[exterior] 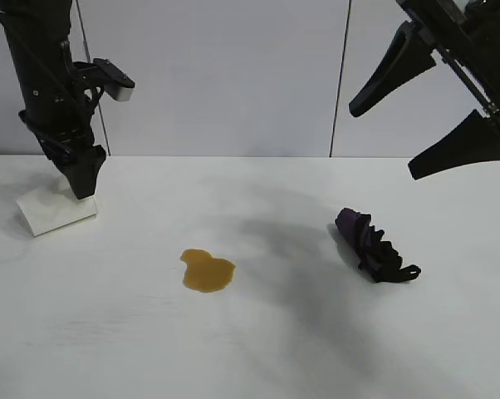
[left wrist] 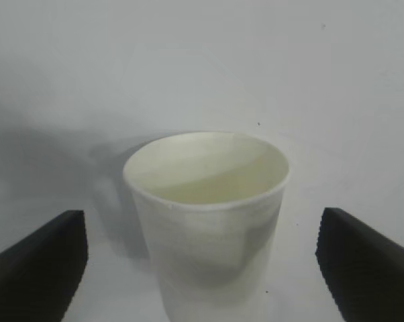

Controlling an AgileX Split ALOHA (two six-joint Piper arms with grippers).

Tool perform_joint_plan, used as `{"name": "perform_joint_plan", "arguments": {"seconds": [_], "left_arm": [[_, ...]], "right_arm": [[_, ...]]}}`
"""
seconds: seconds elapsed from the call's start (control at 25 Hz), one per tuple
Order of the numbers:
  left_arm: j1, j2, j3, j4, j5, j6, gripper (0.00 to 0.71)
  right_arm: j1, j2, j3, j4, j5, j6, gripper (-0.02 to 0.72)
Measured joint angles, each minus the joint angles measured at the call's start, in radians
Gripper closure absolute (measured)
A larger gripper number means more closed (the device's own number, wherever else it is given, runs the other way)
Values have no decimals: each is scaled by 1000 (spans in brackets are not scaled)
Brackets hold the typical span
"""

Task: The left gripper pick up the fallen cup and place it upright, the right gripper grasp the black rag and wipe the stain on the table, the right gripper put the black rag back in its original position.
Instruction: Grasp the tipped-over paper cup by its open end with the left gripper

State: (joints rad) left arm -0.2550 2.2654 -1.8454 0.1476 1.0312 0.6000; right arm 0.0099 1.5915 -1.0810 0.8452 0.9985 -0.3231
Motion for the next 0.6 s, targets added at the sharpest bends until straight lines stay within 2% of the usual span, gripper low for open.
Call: {"name": "perform_joint_plan", "arguments": {"seconds": [0.6], "left_arm": [[1, 71, -1, -5, -36, 0, 47]], "right_arm": [[0, 0, 0, 0, -8, 0, 149]]}}
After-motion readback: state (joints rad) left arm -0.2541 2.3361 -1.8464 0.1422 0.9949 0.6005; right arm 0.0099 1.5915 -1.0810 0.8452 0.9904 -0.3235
